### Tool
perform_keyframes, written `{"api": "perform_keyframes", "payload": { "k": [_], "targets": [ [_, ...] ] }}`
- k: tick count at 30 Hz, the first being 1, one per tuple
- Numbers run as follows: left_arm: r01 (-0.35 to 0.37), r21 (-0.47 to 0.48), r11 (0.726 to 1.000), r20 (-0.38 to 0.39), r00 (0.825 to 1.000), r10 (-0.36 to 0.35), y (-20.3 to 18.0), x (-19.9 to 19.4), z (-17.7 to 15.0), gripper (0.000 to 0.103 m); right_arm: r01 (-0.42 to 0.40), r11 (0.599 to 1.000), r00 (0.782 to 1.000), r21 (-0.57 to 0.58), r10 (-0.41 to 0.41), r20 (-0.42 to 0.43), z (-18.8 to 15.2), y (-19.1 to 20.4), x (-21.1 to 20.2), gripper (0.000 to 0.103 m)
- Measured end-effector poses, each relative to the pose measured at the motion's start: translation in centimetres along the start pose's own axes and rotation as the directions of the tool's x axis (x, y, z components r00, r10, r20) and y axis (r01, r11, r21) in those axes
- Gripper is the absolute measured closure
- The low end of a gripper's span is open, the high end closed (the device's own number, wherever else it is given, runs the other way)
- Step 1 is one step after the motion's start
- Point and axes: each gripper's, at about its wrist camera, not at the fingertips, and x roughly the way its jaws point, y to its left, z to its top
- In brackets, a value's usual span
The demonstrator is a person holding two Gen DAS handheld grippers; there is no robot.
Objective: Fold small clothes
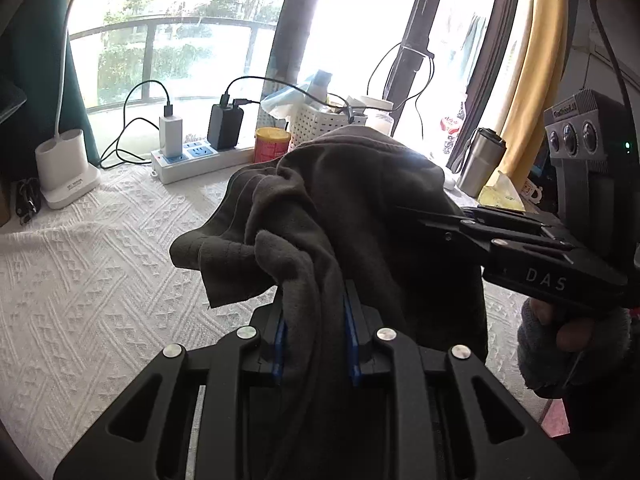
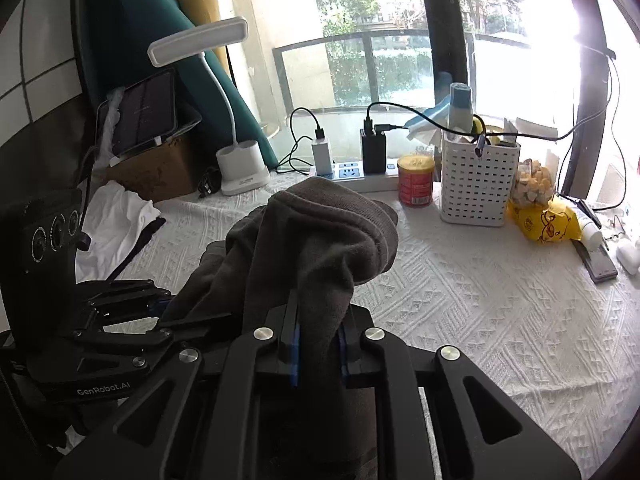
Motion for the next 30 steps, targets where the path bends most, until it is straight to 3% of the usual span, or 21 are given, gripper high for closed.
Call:
{"api": "perform_keyframes", "payload": {
  "k": [19,30],
  "targets": [
    [-0.008,0.085,0.996,0.175,0.984,-0.007,-3.7,-7.8,0.7,0.081,0.030,0.996,0.983,-0.087,-0.014,0.181,0.7,5.0,-9.2,0.089],
    [-0.037,0.117,0.992,0.305,0.952,-0.001,-4.8,-12.6,1.2,0.081,0.031,0.986,0.954,-0.161,0.019,0.300,1.9,8.3,-14.3,0.089]
  ]
}}
